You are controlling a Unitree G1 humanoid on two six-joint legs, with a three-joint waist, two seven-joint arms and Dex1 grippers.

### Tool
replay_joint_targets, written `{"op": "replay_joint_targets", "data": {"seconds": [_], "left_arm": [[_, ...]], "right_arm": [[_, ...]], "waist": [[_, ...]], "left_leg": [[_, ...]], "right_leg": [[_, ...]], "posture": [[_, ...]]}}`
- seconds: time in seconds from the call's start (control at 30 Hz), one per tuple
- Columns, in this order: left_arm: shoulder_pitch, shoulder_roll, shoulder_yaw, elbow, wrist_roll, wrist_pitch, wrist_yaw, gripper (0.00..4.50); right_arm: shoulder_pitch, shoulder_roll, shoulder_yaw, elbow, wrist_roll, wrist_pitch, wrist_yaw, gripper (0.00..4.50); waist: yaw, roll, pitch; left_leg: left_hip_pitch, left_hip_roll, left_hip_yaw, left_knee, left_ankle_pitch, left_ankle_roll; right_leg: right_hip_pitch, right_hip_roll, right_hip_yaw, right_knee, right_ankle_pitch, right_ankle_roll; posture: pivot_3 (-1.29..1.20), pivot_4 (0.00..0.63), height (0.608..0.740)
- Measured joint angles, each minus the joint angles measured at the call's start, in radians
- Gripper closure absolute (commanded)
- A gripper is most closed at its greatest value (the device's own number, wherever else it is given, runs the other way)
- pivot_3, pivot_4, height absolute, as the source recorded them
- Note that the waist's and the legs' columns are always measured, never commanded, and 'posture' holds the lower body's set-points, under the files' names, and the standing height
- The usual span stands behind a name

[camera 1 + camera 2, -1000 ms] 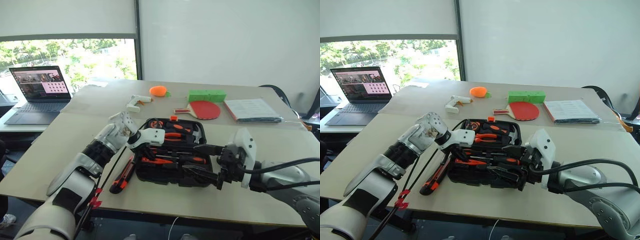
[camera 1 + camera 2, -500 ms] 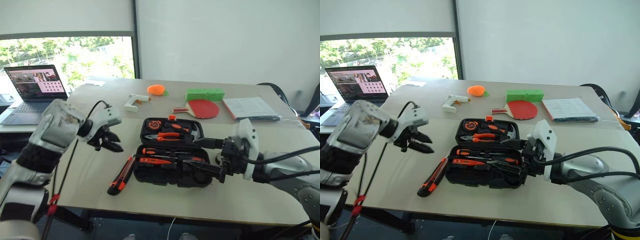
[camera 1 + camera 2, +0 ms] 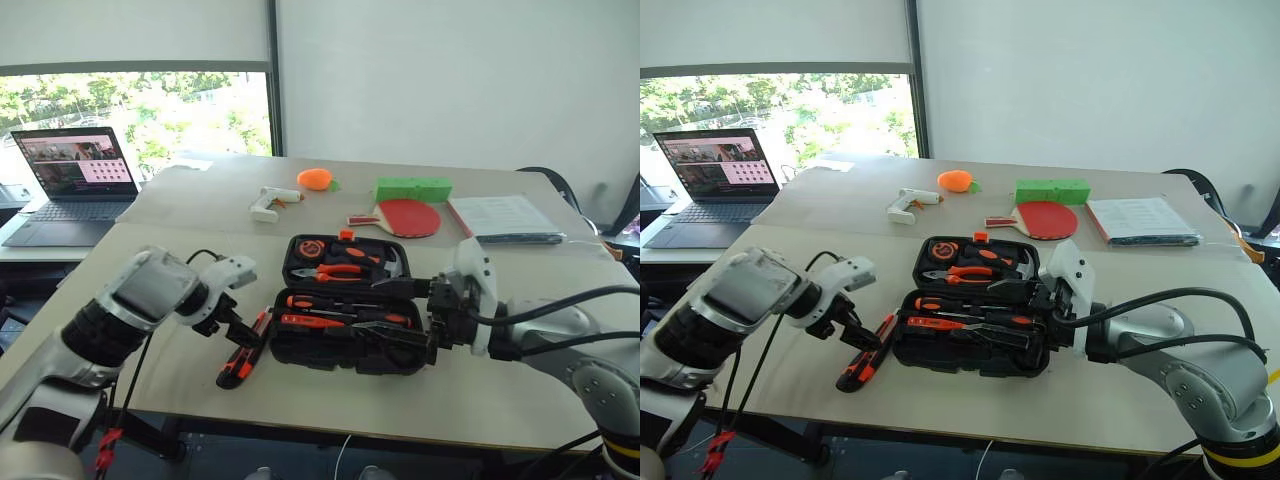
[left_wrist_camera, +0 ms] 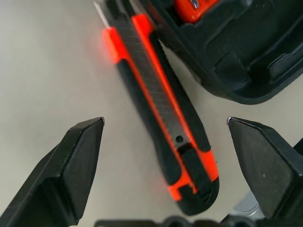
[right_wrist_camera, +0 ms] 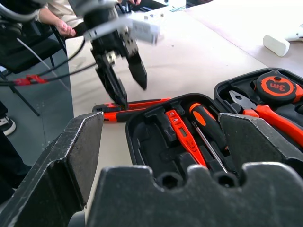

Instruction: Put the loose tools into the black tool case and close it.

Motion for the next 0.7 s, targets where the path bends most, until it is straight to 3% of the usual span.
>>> {"op": "replay_joint_targets", "data": {"seconds": [0.27, 0.37, 0.53, 0.7], "left_arm": [[-0.039, -0.013, -0.088, 0.02, -0.08, 0.0, 0.093, 0.02], [-0.048, -0.012, -0.101, 0.032, -0.109, -0.006, 0.112, 0.72], [-0.058, -0.005, -0.114, 0.062, -0.142, -0.013, 0.133, 2.6], [-0.05, 0.03, -0.117, 0.104, -0.156, -0.088, 0.119, 2.71]], "right_arm": [[0.063, 0.007, -0.022, -0.053, 0.014, 0.0, -0.058, 0.0], [0.066, 0.007, -0.032, -0.058, 0.02, 0.0, -0.072, 0.0], [0.073, 0.002, -0.043, -0.067, 0.021, 0.0, -0.078, 0.0], [0.073, -0.03, -0.045, -0.075, 0.03, 0.0, -0.03, 0.0]], "waist": [[0.004, 0.0, 0.0], [0.004, 0.0, 0.0], [0.004, 0.0, 0.0], [0.004, 0.0, 0.0]], "left_leg": [[0.001, -0.001, 0.0, 0.0, 0.0, 0.0], [0.002, -0.001, 0.0, 0.0, 0.0, 0.0], [0.002, -0.001, 0.0, 0.0, 0.0, 0.0], [0.002, -0.001, 0.0, 0.0, 0.0, 0.0]], "right_leg": [[0.001, -0.001, 0.0, 0.0, 0.0, 0.0], [0.002, -0.001, 0.0, 0.0, 0.0, 0.0], [0.002, -0.001, 0.0, 0.0, 0.0, 0.0], [0.002, -0.001, 0.0, 0.0, 0.0, 0.0]], "posture": [[0.0, 0.15, 0.736], [0.0, 0.15, 0.736], [0.0, 0.15, 0.736], [0.0, 0.15, 0.736]]}}
